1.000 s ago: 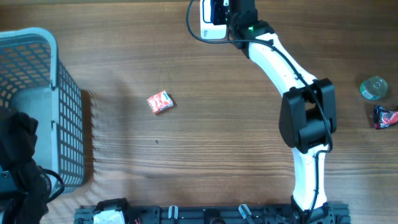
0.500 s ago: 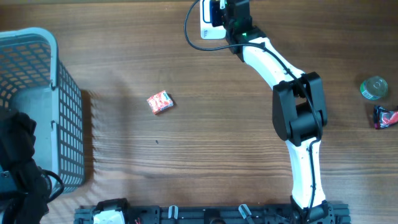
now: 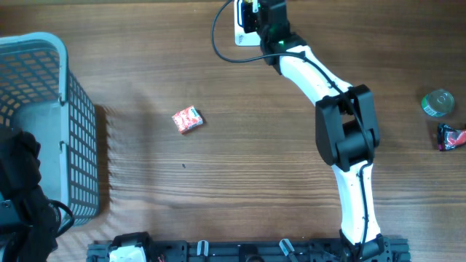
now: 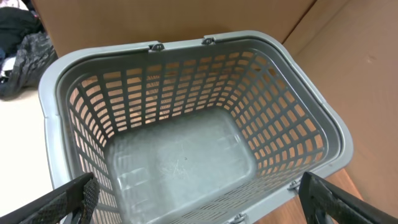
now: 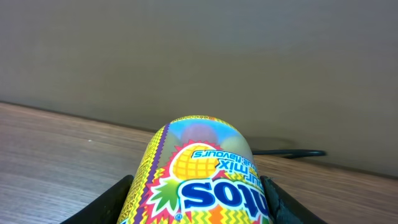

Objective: Scan the item barcode
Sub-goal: 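Hold the Mentos bottle label in front of the scanner window, then carry the Mentos bottle to the right edge and set it down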

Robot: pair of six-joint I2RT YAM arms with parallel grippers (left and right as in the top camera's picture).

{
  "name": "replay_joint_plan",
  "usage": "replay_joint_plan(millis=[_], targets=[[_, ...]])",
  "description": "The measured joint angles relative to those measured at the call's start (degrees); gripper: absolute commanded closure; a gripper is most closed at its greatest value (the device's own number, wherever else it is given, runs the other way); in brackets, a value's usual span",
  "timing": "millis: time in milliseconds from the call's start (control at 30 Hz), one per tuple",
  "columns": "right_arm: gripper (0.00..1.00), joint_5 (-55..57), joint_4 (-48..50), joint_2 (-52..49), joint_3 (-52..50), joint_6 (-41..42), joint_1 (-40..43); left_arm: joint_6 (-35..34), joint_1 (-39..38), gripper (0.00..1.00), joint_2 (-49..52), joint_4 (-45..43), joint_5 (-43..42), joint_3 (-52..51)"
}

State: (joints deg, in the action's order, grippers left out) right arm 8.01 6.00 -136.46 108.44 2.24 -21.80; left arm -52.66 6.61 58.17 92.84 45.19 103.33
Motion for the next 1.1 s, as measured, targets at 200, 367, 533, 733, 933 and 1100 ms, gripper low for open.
replay_joint_plan(millis=[200,367,533,733,933,1100], targets=[[0.81,0.1,0.1,-1.7,0.0,0.0,-1.0,0.0,0.0,0.00,0.0,0.0,0.7,0.0],[0.81,4.3,-0.6,-1.8,0.0,-1.6,-1.0,0.0,0.0,0.00,0.0,0.0,1.3,0.0],[0.80,8.8,-10.4,2.7,-0.2,-1.0,-0.9,0.0,0.0,0.00,0.0,0.0,1.4,0.0],[0.76,11.5,-28.6,20.3,0.0,6.0,3.9,0.0,-0.9,0.00,1.9,-1.4,-1.0,0.0],[0.76,12.2,-53.4,26.2,0.6,17.5,23.9,0.0,-12.5,0.00,10.7,-5.9,-6.3,0.0],[0.75,8.5,-60.1,25.0,-2.1,21.7,38.5,0.0,-26.6,0.00,23.5,-11.1,-8.5,0.0]])
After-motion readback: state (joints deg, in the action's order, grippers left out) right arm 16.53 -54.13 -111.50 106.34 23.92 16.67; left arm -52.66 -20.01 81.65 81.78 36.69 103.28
